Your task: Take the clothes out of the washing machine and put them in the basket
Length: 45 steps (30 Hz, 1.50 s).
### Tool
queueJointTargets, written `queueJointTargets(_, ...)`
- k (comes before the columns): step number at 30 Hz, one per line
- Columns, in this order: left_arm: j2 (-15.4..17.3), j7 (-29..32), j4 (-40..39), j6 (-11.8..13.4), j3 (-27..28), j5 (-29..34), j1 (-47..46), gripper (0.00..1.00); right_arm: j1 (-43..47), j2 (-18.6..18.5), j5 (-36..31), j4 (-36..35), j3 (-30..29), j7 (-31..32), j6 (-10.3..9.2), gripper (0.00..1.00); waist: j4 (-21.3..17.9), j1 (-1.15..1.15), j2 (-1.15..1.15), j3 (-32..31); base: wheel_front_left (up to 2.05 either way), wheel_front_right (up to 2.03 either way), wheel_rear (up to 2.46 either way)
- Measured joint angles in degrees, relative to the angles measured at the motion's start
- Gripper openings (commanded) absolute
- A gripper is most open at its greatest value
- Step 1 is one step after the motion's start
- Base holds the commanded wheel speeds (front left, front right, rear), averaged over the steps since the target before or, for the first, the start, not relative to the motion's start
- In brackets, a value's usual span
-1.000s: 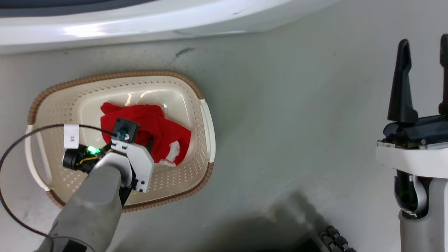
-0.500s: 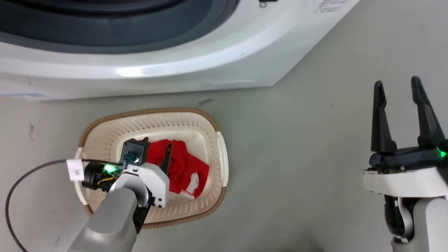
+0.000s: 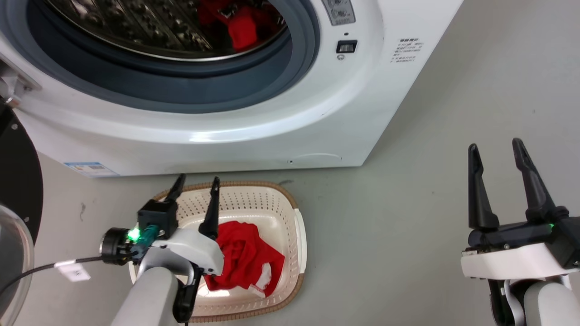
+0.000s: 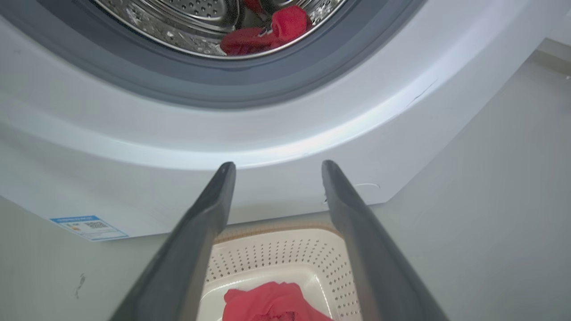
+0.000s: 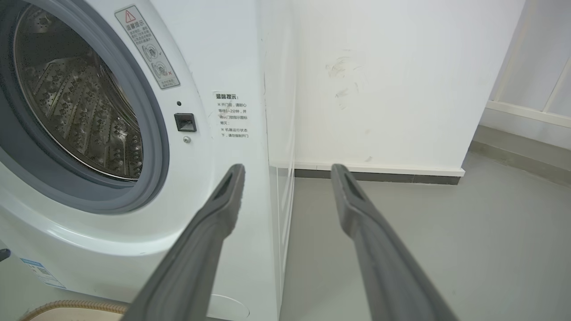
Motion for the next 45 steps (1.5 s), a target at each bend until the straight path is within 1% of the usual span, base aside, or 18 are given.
queueJointTargets(5,-1.3,0.0,-7.3,-0.4,5.8,2.3,3.0,1.0,1.4,0.0,0.0,0.3,0.4,0.0,0.0,1.0,-0.1,0.0,0.0,-3.0,0.0,0.0,0.0)
queueJointTargets(9,-2.4,0.0,-10.5,-1.2,9.5,3.8,3.4,1.0,2.0,0.0,0.0,0.5,0.6,0.0,0.0,1.0,-0.6,0.0,0.0,-4.5,0.0,0.0,0.0)
queueJointTargets(13,-3.0,0.0,-10.3,-2.1,11.6,5.5,2.1,1.0,2.0,0.0,0.2,0.5,0.9,0.0,0.0,1.0,-1.4,0.0,0.0,-4.8,0.0,0.0,0.0)
queueJointTargets(17,-3.3,0.0,-8.8,-3.4,13.1,6.5,-2.9,1.0,1.8,0.0,0.5,0.3,1.1,0.0,0.0,1.0,-2.2,0.0,0.0,-4.2,0.0,0.0,0.0)
queueJointTargets(21,-2.7,0.0,-4.1,-4.5,13.1,8.1,-9.3,1.0,0.7,0.0,0.6,-0.2,1.5,0.0,0.0,1.0,-3.0,0.01,0.0,-2.6,0.0,0.0,0.0)
queueJointTargets(28,1.0,0.1,7.6,-5.8,11.3,10.9,-24.4,1.0,-2.7,0.0,1.9,-1.1,2.6,0.0,0.0,1.0,-5.3,0.02,0.0,2.1,0.0,0.0,0.0)
queueJointTargets(31,2.2,1.1,12.8,-6.3,10.5,11.7,-31.8,1.0,-3.9,0.0,2.7,-1.5,2.5,0.0,0.0,1.0,-6.4,0.02,0.0,4.7,0.0,0.0,0.0)
queueJointTargets(36,4.4,4.8,20.7,-7.1,9.1,12.6,-42.6,1.0,-5.9,0.0,4.4,-2.0,2.7,0.0,0.0,1.0,-8.5,0.02,0.0,9.3,0.0,0.0,0.0)
queueJointTargets(45,7.1,15.7,31.3,-8.4,4.5,14.0,-59.1,1.0,-8.5,0.0,6.8,-3.0,2.5,0.0,0.0,1.0,-12.0,0.02,0.0,16.9,0.0,0.0,0.0)
